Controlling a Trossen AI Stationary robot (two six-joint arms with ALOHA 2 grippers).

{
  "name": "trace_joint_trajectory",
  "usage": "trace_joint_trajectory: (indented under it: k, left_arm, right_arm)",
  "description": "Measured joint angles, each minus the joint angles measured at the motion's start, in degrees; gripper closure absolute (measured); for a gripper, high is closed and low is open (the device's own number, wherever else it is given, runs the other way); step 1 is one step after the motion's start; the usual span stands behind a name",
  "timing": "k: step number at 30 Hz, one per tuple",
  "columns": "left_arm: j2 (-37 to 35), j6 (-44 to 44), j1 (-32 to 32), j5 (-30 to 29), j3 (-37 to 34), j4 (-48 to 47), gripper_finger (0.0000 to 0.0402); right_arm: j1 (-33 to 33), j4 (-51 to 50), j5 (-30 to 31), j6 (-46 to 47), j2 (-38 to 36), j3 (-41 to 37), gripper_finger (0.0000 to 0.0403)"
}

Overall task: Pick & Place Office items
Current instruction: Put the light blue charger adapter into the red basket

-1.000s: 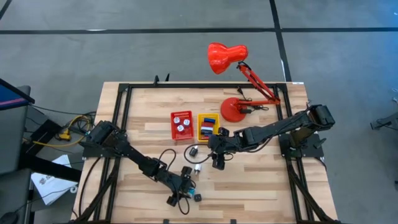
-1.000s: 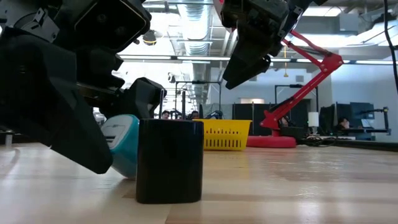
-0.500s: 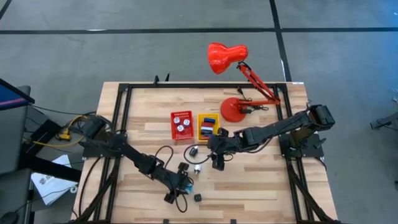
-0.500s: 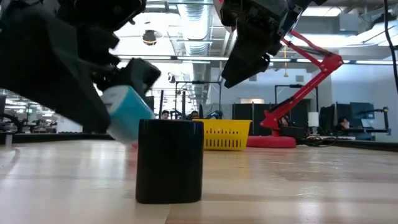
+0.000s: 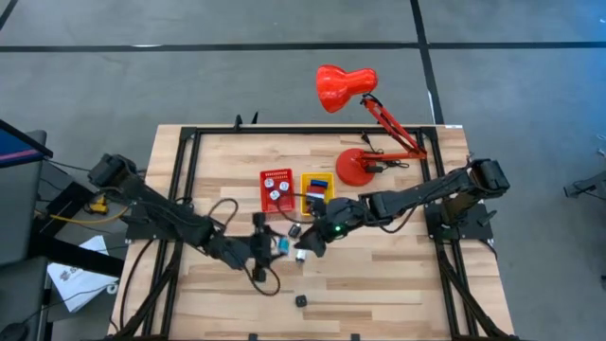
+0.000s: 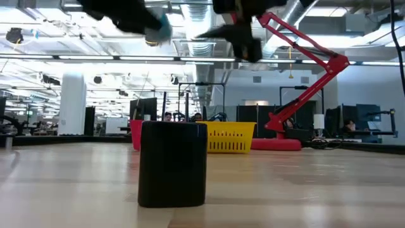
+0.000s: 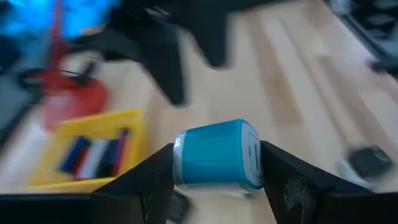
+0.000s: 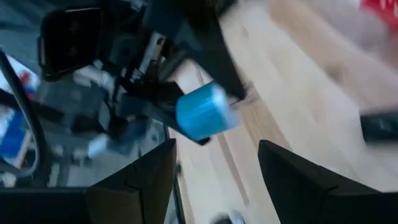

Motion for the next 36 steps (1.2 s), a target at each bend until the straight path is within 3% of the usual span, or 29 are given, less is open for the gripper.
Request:
trace_joint_trajectory:
  k: [4, 10, 13, 17, 22, 36]
  left_arm:
    - [-4.45, 0.15, 0.14, -7.58, 0.0, -4.81, 0.0197]
    - [-8.78, 1.43, 0.44, -24.41, 0.0, -8.25, 0.0204]
    - [-9.73, 7.33, 1.52, -29.57, 0.0, -5.38, 0.0195]
    - [-10.18, 16.61, 3.58, -30.43, 0.0, 0.34, 0.0196]
    - [-10.15, 22.77, 6.01, -30.21, 0.0, 5.82, 0.0202]
    - [-10.12, 23.08, 7.62, -27.78, 0.0, 6.1, 0.02]
  right_arm:
    - [-0.38, 4.37, 4.12, 0.51, -0.57, -0.02, 0.0182]
    - [-0.87, 8.58, 22.75, 0.66, -1.19, -0.05, 0.0182]
    - [-1.66, 15.51, 26.2, 2.0, -0.92, -0.03, 0.0182]
    - [-3.19, 22.79, 26.1, 0.05, 0.17, 0.02, 0.0182]
    - [-5.17, 21.81, 25.39, -0.42, 0.17, 0.01, 0.0182]
    - [-7.39, 23.99, 20.9, -0.5, 0.17, 0.0, 0.0182]
